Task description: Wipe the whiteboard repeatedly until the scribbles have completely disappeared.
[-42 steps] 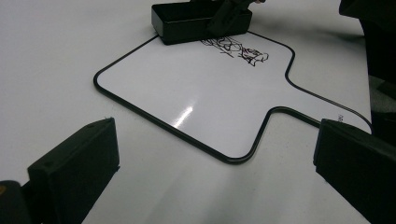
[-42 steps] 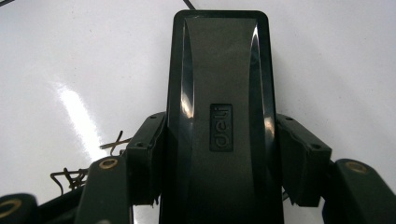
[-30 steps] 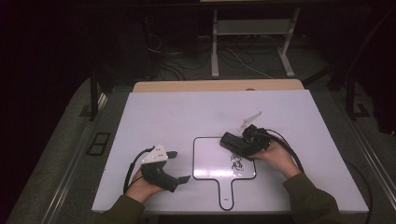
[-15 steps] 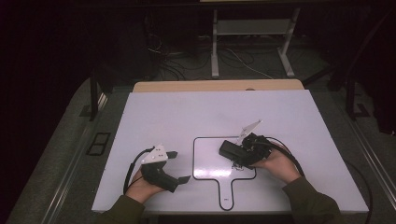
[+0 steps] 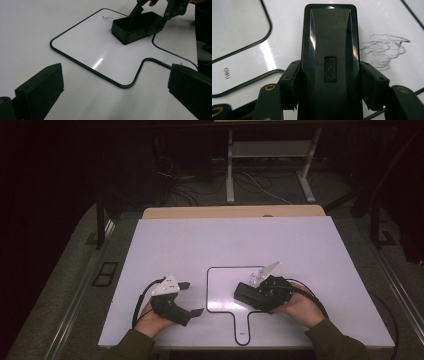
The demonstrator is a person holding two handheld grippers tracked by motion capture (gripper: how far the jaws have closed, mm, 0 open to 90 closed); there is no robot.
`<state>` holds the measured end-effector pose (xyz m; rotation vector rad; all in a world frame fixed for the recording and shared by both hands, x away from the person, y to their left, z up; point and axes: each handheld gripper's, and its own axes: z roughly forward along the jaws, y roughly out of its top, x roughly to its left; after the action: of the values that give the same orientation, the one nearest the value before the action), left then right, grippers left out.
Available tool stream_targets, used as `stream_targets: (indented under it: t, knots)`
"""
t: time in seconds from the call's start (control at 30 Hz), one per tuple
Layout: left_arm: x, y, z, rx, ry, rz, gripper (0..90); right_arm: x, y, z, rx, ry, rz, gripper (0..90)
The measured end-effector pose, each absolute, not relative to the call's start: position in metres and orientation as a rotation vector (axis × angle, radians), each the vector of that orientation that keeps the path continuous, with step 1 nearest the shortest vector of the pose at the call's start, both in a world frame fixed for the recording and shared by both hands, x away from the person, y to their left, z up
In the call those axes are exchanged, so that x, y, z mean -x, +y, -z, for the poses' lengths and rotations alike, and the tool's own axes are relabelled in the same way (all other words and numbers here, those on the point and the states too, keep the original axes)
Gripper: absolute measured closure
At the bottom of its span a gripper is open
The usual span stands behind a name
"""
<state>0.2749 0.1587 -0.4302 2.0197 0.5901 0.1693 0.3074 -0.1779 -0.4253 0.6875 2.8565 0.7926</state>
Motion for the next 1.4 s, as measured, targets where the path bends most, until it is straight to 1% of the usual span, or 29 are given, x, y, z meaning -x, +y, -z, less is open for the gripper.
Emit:
stream_targets:
  t: [0.33, 0.67, 1.4]
  knots:
    - [-0.274, 0.158, 0.43, -2.02, 0.589, -0.169, 0.0, -0.293, -0.177, 0.425, -0.644, 2.876, -0.793, 38.7]
    - [-0.274, 0.158, 0.43, -2.017, 0.59, -0.169, 0.0, -0.299, -0.177, 0.425, -0.662, 2.869, -0.804, 38.6]
    - [-0.275, 0.158, 0.431, -2.018, 0.591, -0.166, 0.0, -0.356, -0.182, 0.426, -0.795, 2.801, -0.805, 38.7]
